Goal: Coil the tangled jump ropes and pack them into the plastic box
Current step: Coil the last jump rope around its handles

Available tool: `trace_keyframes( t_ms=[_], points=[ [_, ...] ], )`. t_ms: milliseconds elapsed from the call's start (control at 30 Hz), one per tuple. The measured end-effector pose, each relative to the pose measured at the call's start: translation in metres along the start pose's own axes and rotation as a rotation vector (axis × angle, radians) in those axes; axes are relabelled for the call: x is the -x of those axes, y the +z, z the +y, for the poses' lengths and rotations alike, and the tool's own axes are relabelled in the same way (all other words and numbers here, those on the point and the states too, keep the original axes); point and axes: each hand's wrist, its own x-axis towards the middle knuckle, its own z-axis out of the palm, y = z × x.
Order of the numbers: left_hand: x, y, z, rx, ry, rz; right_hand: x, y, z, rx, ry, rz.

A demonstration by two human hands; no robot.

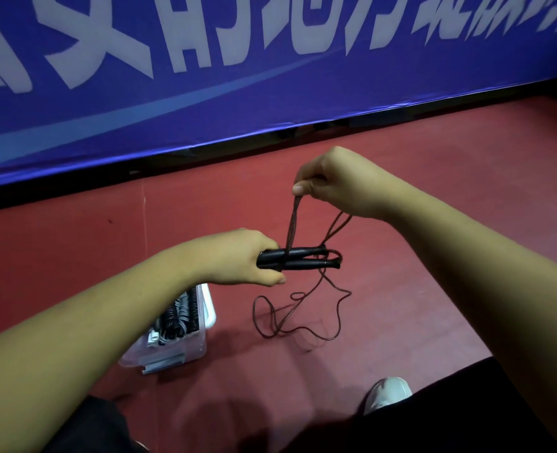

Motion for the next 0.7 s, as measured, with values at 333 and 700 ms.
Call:
trace_keyframes(
  t_ms=[333, 700],
  points=[
    [0.016, -0.021, 0.012, 0.887, 0.187, 0.291, -0.001, 0.008, 0.016, -0.349, 0.079, 0.071],
    [0.008, -0.035, -0.007, 1.344, 0.097, 0.502, 0.000, 0.005, -0.002, -0.412, 0.086, -0.095]
  ],
)
